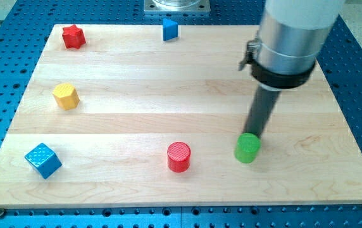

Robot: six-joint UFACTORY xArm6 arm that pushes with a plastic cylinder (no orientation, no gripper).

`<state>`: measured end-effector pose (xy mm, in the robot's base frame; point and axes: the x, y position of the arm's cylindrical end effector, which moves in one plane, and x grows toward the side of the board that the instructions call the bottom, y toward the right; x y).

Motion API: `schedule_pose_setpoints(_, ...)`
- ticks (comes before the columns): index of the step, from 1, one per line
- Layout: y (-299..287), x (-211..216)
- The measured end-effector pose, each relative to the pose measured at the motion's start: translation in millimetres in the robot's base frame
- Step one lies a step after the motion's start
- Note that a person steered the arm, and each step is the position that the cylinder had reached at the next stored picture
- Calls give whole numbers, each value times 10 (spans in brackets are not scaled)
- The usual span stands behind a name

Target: Place the green circle at the bottom right of the board

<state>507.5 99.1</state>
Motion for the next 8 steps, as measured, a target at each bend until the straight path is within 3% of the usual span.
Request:
schedule_pose_setpoints(1, -461, 212)
schedule_pose_setpoints(2, 308, 461)
schedule_pose_setpoints(3, 392, 470)
schedule_pose_setpoints(4, 376, -22)
schedule_pose_setpoints(5, 649, 277)
schedule_pose_setpoints(8, 1072, 132)
